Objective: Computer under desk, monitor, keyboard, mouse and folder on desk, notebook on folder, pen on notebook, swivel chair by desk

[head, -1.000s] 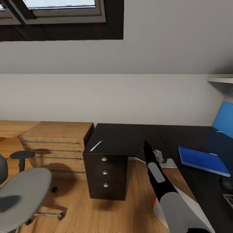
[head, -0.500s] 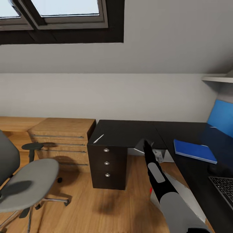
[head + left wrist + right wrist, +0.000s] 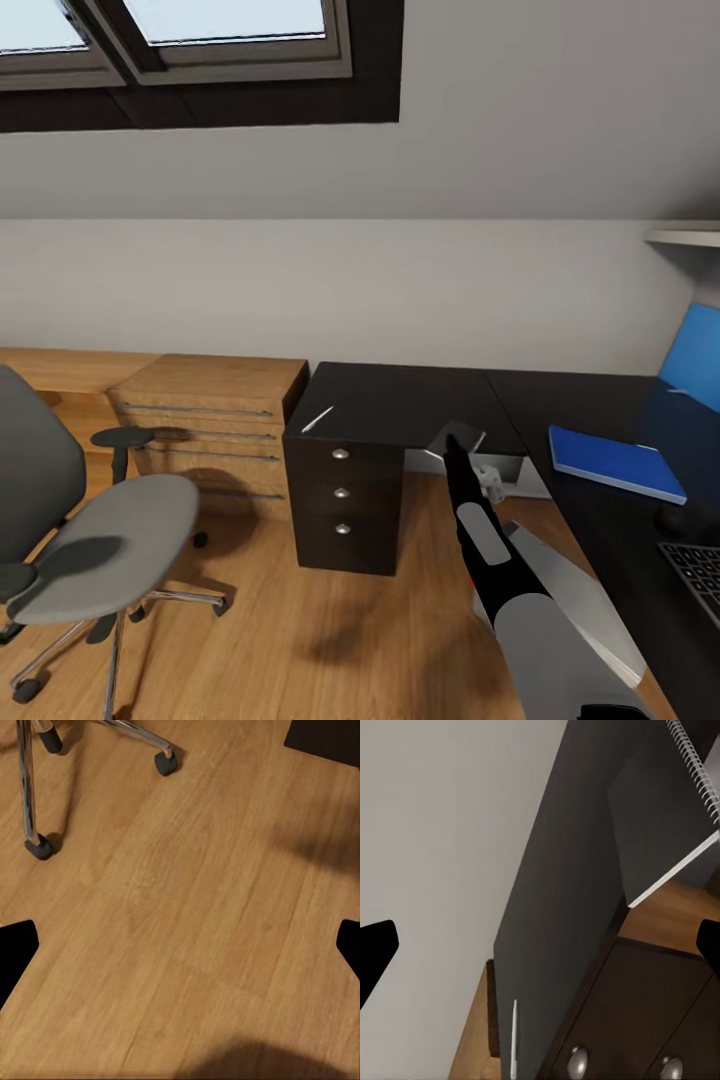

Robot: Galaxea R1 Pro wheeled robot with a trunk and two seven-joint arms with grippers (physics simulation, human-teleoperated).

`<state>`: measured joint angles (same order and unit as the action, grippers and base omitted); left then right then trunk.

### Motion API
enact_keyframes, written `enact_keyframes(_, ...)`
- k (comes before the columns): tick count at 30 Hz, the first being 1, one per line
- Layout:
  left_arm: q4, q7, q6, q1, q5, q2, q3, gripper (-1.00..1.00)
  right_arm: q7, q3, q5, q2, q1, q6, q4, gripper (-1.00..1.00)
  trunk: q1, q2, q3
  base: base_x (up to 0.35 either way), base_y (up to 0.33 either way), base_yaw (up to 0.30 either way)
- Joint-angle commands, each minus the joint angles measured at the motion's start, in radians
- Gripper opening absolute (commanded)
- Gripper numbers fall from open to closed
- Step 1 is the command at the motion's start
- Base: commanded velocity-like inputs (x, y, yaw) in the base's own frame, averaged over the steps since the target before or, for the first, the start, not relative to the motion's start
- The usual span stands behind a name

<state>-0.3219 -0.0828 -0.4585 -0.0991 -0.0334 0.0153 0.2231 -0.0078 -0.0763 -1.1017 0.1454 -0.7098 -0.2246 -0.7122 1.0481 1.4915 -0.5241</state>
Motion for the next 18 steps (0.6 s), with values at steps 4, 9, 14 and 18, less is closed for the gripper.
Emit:
enact_keyframes(4,-0.001,-0.004,-0.003,-0.001,-0.004,0.0,-0.001,1.0,-0.001,0.0,-0.009,0.0,0.0,-0.002,-0.001,1.0,0.0,0.001,-0.005,-0.004,0.0,0.066)
enact_keyframes(9,-0.003,-0.004,-0.003,-0.001,-0.005,0.001,-0.001,1.0,-0.001,-0.002,-0.009,0.0,0.0,-0.002,-0.001,1.0,0.0,0.001,-0.007,-0.001,0.0,0.023)
enact_keyframes(14,-0.003,-0.006,-0.003,-0.001,-0.005,0.002,-0.001,1.0,-0.001,-0.002,-0.009,0.0,0.0,-0.002,0.0,1.0,0.019,0.036,-0.023,0.0,0.0,0.003)
enact_keyframes(18,-0.003,-0.006,-0.002,-0.001,-0.006,0.002,-0.001,1.0,-0.002,-0.007,-0.007,-0.002,0.0,-0.002,0.0,1.0,0.034,0.064,-0.035,0.0,0.0,0.0)
